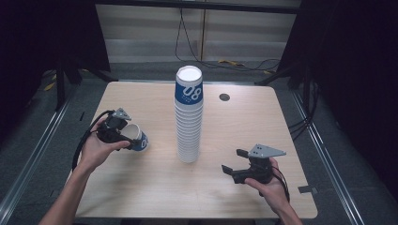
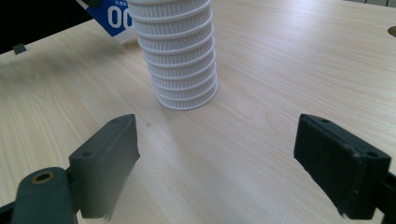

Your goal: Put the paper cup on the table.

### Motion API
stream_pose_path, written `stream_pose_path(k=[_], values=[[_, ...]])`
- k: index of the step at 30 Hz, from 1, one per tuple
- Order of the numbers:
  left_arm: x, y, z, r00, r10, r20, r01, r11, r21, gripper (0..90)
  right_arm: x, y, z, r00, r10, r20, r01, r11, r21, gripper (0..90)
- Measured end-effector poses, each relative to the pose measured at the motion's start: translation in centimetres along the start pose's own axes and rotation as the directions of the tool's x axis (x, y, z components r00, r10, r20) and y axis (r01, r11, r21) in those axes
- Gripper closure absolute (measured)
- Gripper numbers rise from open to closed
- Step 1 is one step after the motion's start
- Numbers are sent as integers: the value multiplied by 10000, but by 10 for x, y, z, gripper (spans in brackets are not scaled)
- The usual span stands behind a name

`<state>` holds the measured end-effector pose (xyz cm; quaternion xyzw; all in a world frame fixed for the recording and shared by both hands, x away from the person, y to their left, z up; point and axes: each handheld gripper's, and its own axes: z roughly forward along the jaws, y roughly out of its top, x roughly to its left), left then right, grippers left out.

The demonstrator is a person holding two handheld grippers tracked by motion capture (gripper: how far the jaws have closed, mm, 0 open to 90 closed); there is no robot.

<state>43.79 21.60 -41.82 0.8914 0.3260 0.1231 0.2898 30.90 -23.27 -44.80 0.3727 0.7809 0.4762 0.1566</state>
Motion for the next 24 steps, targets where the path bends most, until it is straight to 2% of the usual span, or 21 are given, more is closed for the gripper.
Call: stream_pose_path(k=[3,6,8,13,19,21,24], values=[[1,1,-1,10000,-95,-8,96,9998,146,173,0,-1,-1,10000,29,-1,-29,10000,-56,139],[-2,5,0,9998,106,-187,-95,9982,588,173,-1,-2,-2,9999,108,46,-108,9999,-23,140],[-3,7,2,9992,104,-387,-71,9964,842,170,-2,-3,-1,9998,176,63,-176,9998,-26,139],[-2,9,9,9990,194,-411,-134,9896,1431,166,-2,-4,-1,9997,254,45,-254,9996,-91,139],[-1,11,14,9992,68,-389,-17,9917,1284,155,-3,-4,0,9996,267,59,-267,9996,-56,139],[1,10,15,9987,-259,-439,305,9938,1070,151,-2,-4,0,9996,260,75,-260,9997,-41,139],[3,9,18,9987,-308,-413,344,9954,892,146,-2,-4,0,9997,236,93,-236,9997,-52,139]])
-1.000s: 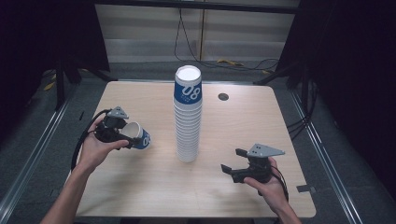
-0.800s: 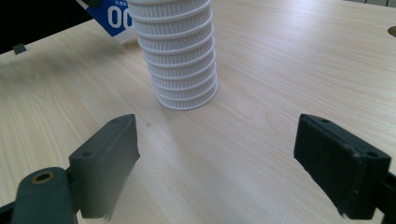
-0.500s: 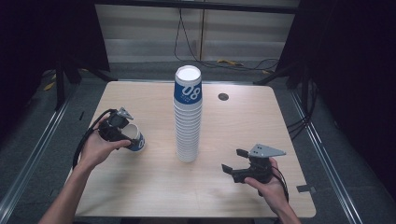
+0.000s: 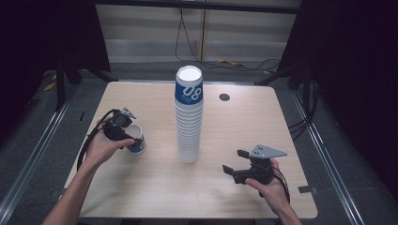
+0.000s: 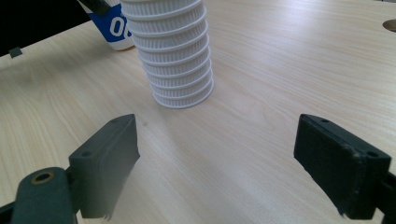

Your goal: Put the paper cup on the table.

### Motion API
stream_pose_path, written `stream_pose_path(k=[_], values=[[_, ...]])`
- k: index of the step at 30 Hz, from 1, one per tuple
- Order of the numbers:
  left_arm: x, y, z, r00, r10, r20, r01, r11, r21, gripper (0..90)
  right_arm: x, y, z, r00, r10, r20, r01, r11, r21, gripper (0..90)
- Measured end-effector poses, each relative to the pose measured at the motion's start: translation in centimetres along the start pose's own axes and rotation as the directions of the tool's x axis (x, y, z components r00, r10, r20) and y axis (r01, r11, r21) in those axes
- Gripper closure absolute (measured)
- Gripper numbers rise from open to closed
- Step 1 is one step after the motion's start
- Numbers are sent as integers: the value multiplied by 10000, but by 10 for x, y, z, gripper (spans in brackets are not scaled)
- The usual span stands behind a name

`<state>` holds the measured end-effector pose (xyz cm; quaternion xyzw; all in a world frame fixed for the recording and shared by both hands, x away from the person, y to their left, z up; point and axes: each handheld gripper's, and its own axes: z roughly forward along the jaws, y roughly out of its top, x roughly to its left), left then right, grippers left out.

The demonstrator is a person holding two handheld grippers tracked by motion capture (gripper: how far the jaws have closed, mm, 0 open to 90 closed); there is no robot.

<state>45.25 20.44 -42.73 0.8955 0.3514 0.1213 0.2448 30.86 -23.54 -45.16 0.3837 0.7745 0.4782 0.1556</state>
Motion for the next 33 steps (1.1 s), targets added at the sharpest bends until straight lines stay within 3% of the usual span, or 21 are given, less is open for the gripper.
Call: stream_pose_path(k=[4,15,19,21,24,26,29,33], values=[[-3,4,4,9997,200,-130,-198,9997,161,142,-1,0,0,10000,29,25,-29,10000,-36,139],[0,3,12,10000,23,89,-26,9996,298,132,0,0,0,10000,5,20,-5,10000,9,139],[1,1,17,9999,41,138,-49,9979,646,131,0,0,0,10000,-17,7,17,10000,11,138],[1,-1,16,9998,-143,-159,147,9995,282,135,0,0,0,10000,-7,18,7,10000,15,138],[5,-5,18,9995,-259,165,256,9995,165,133,0,0,0,10000,-10,75,10,10000,-20,139],[6,-7,17,9989,-412,207,411,9991,47,133,-1,0,0,10000,3,99,-2,10000,-54,139],[6,-10,17,9991,-336,246,336,9994,1,131,0,0,1,9999,-40,100,40,10000,-65,139],[9,-18,18,9958,-681,605,691,9975,-146,131,1,1,1,10000,-8,65,9,10000,-53,139]])
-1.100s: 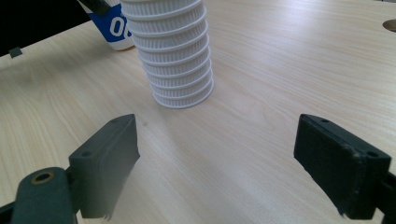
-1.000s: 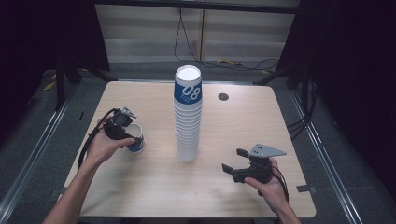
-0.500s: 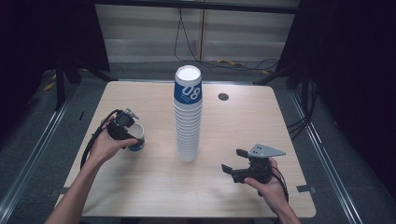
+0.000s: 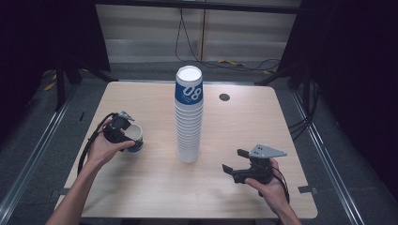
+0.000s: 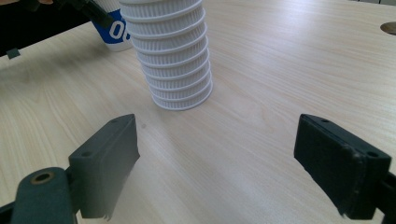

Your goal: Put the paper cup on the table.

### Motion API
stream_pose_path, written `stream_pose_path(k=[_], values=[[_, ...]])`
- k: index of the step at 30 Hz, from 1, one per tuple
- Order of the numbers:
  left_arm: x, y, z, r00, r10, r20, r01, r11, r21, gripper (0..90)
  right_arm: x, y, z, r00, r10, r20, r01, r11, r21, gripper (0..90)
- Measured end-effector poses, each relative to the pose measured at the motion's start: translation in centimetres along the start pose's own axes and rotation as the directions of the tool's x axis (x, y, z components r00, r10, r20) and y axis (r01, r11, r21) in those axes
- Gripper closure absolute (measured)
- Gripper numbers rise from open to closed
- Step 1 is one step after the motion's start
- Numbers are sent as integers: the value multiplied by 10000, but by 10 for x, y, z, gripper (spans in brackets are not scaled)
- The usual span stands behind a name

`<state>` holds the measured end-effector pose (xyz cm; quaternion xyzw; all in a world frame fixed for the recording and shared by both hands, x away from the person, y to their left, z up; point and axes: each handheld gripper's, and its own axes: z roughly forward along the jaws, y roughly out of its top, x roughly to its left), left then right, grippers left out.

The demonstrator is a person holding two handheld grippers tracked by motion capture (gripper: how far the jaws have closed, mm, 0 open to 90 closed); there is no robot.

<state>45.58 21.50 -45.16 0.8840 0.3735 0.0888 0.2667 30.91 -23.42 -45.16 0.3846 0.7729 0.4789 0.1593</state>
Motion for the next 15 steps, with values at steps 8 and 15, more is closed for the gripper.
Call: stream_pose_path(k=[8,15], values=[[3,-18,3,9985,-495,221,507,9969,-600,163,0,0,0,10000,-16,-7,16,10000,13,138],[4,-35,-3,9949,-957,320,988,9886,-1137,164,0,0,0,10000,6,14,-6,10000,14,139]])
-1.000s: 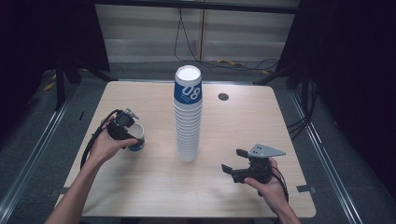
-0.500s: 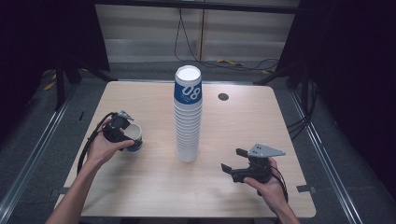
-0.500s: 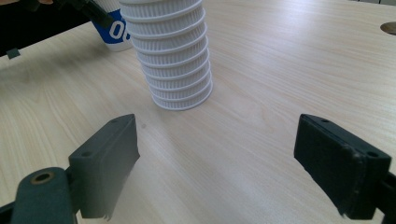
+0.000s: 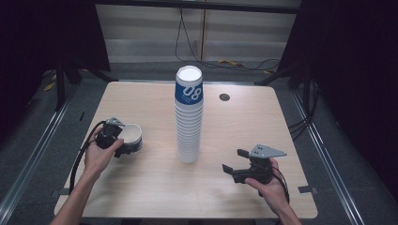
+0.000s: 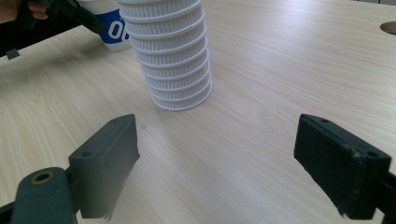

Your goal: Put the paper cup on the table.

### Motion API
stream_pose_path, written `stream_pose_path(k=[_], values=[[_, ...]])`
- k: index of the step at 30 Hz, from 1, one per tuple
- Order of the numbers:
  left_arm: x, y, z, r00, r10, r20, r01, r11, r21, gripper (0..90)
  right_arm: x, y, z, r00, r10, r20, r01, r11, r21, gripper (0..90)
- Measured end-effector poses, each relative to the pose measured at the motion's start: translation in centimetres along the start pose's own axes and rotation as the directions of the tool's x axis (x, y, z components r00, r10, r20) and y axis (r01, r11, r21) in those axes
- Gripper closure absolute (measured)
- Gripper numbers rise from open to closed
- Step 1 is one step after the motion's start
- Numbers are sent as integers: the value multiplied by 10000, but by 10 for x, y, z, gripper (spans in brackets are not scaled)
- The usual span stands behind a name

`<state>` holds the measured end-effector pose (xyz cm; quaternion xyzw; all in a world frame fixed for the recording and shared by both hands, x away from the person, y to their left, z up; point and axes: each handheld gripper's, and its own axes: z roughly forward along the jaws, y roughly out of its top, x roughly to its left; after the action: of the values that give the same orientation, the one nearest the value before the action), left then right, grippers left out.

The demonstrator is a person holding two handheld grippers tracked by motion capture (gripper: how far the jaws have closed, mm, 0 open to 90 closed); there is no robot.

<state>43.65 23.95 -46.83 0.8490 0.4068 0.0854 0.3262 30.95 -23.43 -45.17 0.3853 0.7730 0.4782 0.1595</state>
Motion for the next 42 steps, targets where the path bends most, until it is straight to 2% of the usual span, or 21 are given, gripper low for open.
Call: stream_pose_path(k=[2,3,6,10,13,17,19,27,30,32,34,37,39,41,42], values=[[0,-3,-2,9999,86,-126,-87,10000,-38,164,-1,0,0,10000,-9,-8,9,10000,-7,139],[-1,-5,-3,10000,-2,-41,1,10000,-96,164,-1,0,0,10000,9,-7,-9,10000,4,138],[-2,-9,-8,9999,90,120,-86,9995,-305,164,-1,0,1,10000,20,-2,-20,10000,19,139],[-7,-16,-15,9999,42,-137,-51,9976,-691,164,-1,0,1,10000,32,10,-32,10000,13,138],[-7,-22,-18,9999,-111,49,115,9962,-858,164,-1,0,1,10000,81,-14,-81,10000,56,138],[-12,-29,-23,10000,-35,34,38,9948,-1022,164,0,0,2,9999,102,-73,-101,9999,42,139],[-16,-33,-27,10000,15,-56,-22,9918,-1278,164,-1,0,3,9999,136,-60,-136,9999,67,138],[-27,-47,-41,9997,-156,211,189,9857,-1676,164,0,0,5,9999,131,-82,-130,9998,129,139],[-34,-50,-43,9993,58,374,5,9861,-1663,164,0,0,5,9999,119,-56,-118,9998,129,139],[-39,-52,-45,9982,184,572,-76,9831,-1831,165,0,0,5,9999,131,-47,-130,9998,150,138],[-46,-53,-45,9975,454,532,-346,9813,-1892,164,1,-1,5,9999,162,-43,-161,9998,139,138],[-57,-54,-44,9926,831,884,-658,9810,-1827,164,0,-1,5,9994,334,-1,-334,9994,26,138],[-63,-54,-43,9913,931,933,-741,9792,-1890,164,0,-2,5,9989,471,7,-471,9989,-53,138],[-68,-53,-42,9897,928,1087,-670,9730,-2208,164,0,-2,5,9987,503,37,-503,9987,-65,138],[-72,-52,-40,9897,1020,1006,-770,9709,-2268,164,1,-3,5,9985,539,44,-539,9985,-70,138]])
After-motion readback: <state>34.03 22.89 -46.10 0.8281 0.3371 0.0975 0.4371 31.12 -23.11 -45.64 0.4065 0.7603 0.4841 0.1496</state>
